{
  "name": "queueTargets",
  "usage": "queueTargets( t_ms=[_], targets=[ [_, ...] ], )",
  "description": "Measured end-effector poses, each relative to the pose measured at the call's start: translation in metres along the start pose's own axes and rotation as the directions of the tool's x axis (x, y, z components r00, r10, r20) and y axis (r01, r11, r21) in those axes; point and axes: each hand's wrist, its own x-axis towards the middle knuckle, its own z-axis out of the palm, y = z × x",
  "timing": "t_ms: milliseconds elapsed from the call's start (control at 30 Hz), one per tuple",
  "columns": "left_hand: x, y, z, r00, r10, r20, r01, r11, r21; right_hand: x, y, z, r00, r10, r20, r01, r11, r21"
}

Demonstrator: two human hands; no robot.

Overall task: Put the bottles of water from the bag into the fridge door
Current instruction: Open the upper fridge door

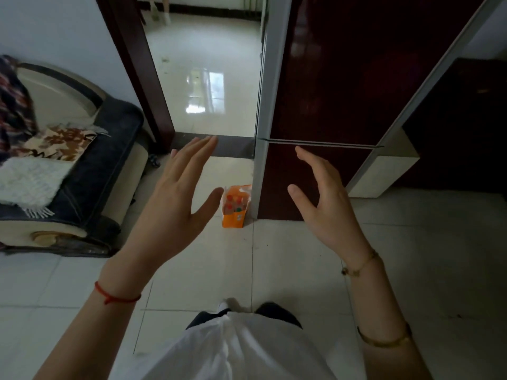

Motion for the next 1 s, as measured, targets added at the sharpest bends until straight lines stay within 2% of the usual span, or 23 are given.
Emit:
queueTargets(
  t_ms=[567,733,1000],
  targets=[
    [0.135,-0.082,0.024,0.993,0.068,0.099,-0.056,0.992,-0.115,0.119,0.013,0.036,0.994,0.093,-0.061,-0.096,0.994,-0.048],
    [0.195,-0.087,0.046,0.992,0.082,0.091,-0.066,0.984,-0.163,0.165,0.031,0.032,0.991,0.103,-0.083,-0.107,0.993,-0.045],
    [0.304,-0.085,0.084,0.999,0.014,0.03,-0.005,0.967,-0.254,0.242,0.062,0.009,0.991,0.085,-0.105,-0.09,0.995,-0.05]
  ],
)
